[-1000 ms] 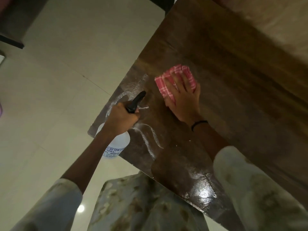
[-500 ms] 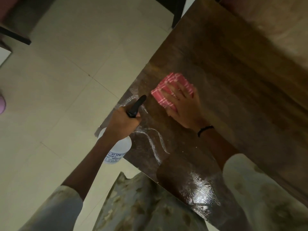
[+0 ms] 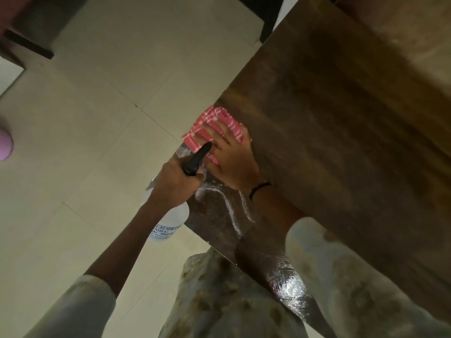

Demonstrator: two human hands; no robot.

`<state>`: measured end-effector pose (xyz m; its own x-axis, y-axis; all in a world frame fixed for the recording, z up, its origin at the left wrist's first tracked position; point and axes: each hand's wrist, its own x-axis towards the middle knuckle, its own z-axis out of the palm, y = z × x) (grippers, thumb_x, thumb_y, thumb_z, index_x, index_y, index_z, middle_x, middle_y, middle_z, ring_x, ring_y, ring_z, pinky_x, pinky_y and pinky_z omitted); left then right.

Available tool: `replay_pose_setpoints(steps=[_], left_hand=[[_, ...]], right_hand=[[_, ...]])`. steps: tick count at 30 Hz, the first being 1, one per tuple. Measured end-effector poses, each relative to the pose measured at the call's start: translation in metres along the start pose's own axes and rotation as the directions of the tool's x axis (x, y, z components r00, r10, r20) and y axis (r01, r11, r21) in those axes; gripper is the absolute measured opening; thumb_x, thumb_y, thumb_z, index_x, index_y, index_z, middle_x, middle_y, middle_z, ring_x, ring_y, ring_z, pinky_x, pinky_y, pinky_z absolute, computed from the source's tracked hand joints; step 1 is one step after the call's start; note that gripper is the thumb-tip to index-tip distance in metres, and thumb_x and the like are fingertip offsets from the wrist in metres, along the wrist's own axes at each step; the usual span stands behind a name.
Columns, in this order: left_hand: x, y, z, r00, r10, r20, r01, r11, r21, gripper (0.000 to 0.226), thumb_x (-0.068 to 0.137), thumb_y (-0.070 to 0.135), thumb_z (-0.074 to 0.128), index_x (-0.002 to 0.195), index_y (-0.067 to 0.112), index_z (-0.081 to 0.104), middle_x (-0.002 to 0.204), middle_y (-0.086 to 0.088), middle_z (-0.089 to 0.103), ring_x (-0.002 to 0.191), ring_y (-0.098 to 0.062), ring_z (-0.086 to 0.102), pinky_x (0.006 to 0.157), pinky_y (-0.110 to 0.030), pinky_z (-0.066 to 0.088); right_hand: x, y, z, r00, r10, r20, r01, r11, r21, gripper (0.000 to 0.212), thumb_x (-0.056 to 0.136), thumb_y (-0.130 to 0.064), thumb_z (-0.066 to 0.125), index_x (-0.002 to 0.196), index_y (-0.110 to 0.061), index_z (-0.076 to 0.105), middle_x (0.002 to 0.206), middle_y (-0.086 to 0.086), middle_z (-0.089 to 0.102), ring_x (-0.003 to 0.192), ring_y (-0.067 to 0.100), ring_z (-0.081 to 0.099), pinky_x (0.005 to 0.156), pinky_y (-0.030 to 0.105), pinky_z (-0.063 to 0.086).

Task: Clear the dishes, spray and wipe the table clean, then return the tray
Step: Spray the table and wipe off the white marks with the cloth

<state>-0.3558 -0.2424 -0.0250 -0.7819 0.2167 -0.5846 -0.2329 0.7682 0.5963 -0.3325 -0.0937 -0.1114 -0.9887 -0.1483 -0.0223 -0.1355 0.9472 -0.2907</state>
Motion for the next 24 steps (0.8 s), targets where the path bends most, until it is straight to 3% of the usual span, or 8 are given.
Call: replay_pose_setpoints(steps=[3, 6, 8, 10, 14, 17, 20, 24], left_hand=[[-0.004, -0.002, 0.004, 1.000, -0.005, -0.009, 0.005, 1.000, 0.009, 0.016, 0.083, 0.011, 0.062, 0.068, 0.008, 0.057, 0.057, -0.017, 0.047, 0.050, -0.022, 0.042, 0.050, -0.024, 0.035], [-0.011, -0.004, 0.009, 1.000, -0.009, -0.003, 0.009, 1.000, 0.022, 0.014, 0.086, 0.011, 0.061, 0.073, 0.008, 0.058, 0.051, -0.009, 0.045, 0.041, -0.009, 0.050, 0.041, -0.009, 0.035], [-0.016, -0.007, 0.014, 1.000, -0.006, 0.007, 0.006, 0.999, 0.038, 0.011, 0.086, 0.011, 0.061, 0.076, 0.009, 0.058, 0.050, -0.005, 0.044, 0.040, -0.003, 0.051, 0.040, -0.006, 0.036], [-0.021, -0.012, 0.022, 1.000, 0.002, 0.017, -0.003, 0.999, 0.042, 0.009, 0.085, 0.009, 0.062, 0.078, 0.004, 0.060, 0.051, -0.006, 0.045, 0.040, -0.011, 0.046, 0.038, -0.010, 0.033], [-0.040, -0.016, 0.037, 0.993, 0.029, 0.118, -0.036, 0.998, 0.055, 0.006, 0.084, 0.009, 0.060, 0.083, 0.003, 0.062, 0.058, -0.013, 0.053, 0.051, -0.023, 0.048, 0.049, -0.025, 0.036], [-0.055, -0.018, 0.050, 0.979, 0.024, 0.200, -0.041, 0.996, 0.084, 0.006, 0.084, 0.009, 0.058, 0.079, 0.008, 0.058, 0.057, -0.008, 0.051, 0.051, -0.021, 0.047, 0.050, -0.025, 0.035], [-0.067, -0.024, 0.066, 0.974, -0.007, 0.226, -0.019, 0.994, 0.110, 0.004, 0.079, 0.010, 0.059, 0.078, 0.008, 0.056, 0.060, -0.016, 0.055, 0.052, -0.026, 0.050, 0.052, -0.032, 0.039], [-0.083, -0.032, 0.080, 0.985, -0.023, 0.173, 0.002, 0.993, 0.119, 0.025, 0.075, 0.008, 0.058, 0.058, 0.020, 0.045, 0.051, -0.004, 0.047, 0.047, -0.024, 0.044, 0.051, -0.029, 0.036]], right_hand=[[-0.021, 0.028, -0.006, 0.999, -0.040, 0.008, 0.040, 0.998, -0.053, 0.053, 0.093, -0.049, 0.040, 0.141, -0.029, 0.042, 0.151, 0.000, 0.038, 0.142, 0.022, 0.028, 0.113, 0.058, 0.018], [-0.032, 0.050, -0.011, 0.987, 0.160, -0.020, -0.161, 0.985, -0.063, 0.056, 0.091, -0.050, 0.038, 0.143, -0.029, 0.039, 0.152, 0.001, 0.035, 0.143, 0.025, 0.025, 0.113, 0.059, 0.016], [-0.040, 0.043, -0.010, 0.960, 0.278, -0.026, -0.279, 0.958, -0.062, 0.057, 0.090, -0.051, 0.038, 0.143, -0.028, 0.038, 0.152, 0.002, 0.036, 0.143, 0.026, 0.025, 0.111, 0.061, 0.013], [-0.050, 0.033, -0.009, 0.958, 0.285, -0.024, -0.286, 0.956, -0.061, 0.057, 0.091, -0.050, 0.037, 0.143, -0.027, 0.040, 0.151, 0.002, 0.038, 0.142, 0.027, 0.028, 0.110, 0.061, 0.012], [-0.090, 0.043, -0.017, 0.988, 0.138, 0.066, -0.132, 0.987, -0.086, 0.058, 0.093, -0.054, 0.030, 0.145, -0.030, 0.035, 0.153, 0.001, 0.034, 0.143, 0.026, 0.024, 0.111, 0.060, 0.012], [-0.123, 0.051, -0.020, 0.955, 0.284, 0.080, -0.276, 0.956, -0.100, 0.060, 0.093, -0.056, 0.026, 0.148, -0.031, 0.028, 0.157, 0.000, 0.025, 0.146, 0.026, 0.016, 0.112, 0.064, 0.012], [-0.150, 0.042, -0.018, 0.893, 0.447, 0.056, -0.443, 0.894, -0.065, 0.061, 0.093, -0.055, 0.027, 0.149, -0.030, 0.026, 0.158, 0.002, 0.022, 0.147, 0.025, 0.011, 0.111, 0.064, 0.005], [-0.185, 0.028, -0.013, 0.895, 0.439, 0.076, -0.436, 0.899, -0.048, 0.061, 0.094, -0.055, 0.028, 0.149, -0.029, 0.027, 0.158, 0.002, 0.022, 0.147, 0.025, 0.010, 0.111, 0.066, 0.006]])
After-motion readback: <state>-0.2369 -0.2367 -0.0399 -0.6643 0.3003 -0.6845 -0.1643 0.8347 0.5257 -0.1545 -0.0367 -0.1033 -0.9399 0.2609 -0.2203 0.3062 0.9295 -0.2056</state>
